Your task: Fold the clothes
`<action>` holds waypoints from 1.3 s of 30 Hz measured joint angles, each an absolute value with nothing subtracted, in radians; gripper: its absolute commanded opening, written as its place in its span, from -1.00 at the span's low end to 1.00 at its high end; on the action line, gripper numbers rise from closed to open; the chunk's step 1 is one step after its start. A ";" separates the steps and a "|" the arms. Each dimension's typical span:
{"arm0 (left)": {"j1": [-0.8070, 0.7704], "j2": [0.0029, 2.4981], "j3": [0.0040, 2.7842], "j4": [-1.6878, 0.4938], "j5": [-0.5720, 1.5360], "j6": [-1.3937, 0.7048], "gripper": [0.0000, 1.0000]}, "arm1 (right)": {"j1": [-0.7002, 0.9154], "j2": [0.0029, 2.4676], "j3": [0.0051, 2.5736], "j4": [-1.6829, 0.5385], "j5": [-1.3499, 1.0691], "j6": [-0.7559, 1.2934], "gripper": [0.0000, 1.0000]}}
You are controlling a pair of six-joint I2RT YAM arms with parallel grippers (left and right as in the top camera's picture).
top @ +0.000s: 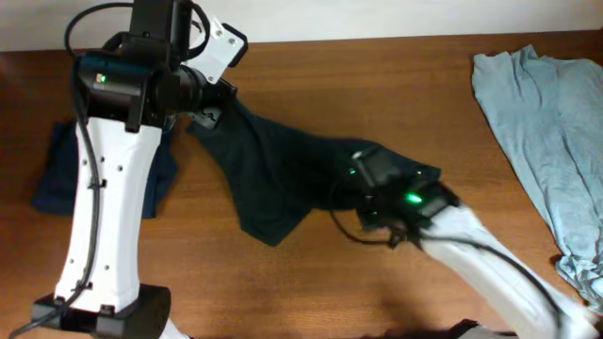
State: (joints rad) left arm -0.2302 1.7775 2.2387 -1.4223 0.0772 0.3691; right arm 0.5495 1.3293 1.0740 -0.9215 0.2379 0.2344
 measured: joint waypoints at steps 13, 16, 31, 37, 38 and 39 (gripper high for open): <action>-0.230 1.440 2.283 -1.410 0.067 0.346 -0.99 | 0.550 0.873 1.397 -1.118 0.379 0.364 -0.92; -0.230 1.345 2.284 -1.432 0.073 0.343 -0.99 | 0.550 0.845 1.462 -1.168 0.381 0.368 -0.92; -0.231 1.314 2.286 -1.449 0.087 0.265 -0.99 | 0.550 0.890 1.576 -1.275 0.382 0.458 -0.91; -0.232 1.668 2.274 -1.335 0.043 0.252 -0.99 | 0.534 1.110 1.581 -1.335 0.434 0.495 -0.92; -0.232 1.713 2.271 -1.323 0.033 0.252 -0.98 | 0.518 1.163 1.581 -1.333 0.445 0.497 -0.92; -0.233 1.775 2.267 -1.302 0.017 0.251 -0.98 | 0.497 1.217 1.581 -1.328 0.455 0.499 -0.92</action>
